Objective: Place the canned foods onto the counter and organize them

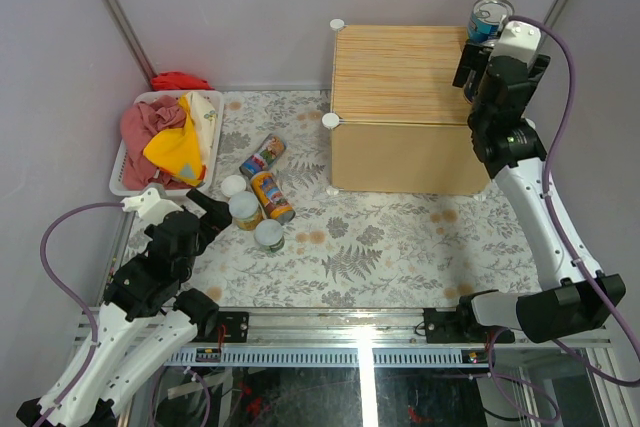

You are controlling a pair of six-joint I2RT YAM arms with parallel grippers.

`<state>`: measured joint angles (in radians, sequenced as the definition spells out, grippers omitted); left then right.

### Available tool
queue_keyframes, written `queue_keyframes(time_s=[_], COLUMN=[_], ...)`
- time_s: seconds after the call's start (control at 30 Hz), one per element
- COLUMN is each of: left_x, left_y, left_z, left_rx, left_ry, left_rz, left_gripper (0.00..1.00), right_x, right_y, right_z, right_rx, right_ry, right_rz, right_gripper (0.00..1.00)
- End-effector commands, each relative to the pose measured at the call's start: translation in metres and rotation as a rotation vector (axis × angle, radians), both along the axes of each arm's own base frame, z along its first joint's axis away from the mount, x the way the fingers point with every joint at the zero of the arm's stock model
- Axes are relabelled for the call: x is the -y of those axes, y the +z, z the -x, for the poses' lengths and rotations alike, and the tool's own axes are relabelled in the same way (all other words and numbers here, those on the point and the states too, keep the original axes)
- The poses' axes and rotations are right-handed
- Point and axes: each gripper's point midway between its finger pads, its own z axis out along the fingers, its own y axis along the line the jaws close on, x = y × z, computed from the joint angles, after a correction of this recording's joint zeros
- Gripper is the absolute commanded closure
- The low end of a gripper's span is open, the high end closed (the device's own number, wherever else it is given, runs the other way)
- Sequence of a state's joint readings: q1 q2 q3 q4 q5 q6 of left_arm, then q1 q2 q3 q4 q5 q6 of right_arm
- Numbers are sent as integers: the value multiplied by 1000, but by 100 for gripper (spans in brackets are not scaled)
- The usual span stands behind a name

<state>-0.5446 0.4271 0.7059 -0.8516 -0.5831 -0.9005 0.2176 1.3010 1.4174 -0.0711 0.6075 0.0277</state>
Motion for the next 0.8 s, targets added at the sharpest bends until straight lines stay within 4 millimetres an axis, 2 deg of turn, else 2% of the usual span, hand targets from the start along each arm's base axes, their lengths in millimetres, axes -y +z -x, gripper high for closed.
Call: queue_keyframes(time_s=[0.0,0.2,0.57,0.77], left_x=[5,5,5,6], left_y=[8,7,7,8], left_z=[-6,-5,-6,-6], left_rx=[38,38,36,37], left_ry=[-11,-10,-9,-6], left_rz=[18,20,20,30], left_gripper=[0,0,0,0], right_x=[7,6,3,-12], right_y=[55,73,121,147], right_z=[14,20,38,42], right_rx=[147,192,282,312], right_ry=[-13,2,43,86], right_rz=[-39,-53,-66,-47], right_gripper=[1,1,1,0])
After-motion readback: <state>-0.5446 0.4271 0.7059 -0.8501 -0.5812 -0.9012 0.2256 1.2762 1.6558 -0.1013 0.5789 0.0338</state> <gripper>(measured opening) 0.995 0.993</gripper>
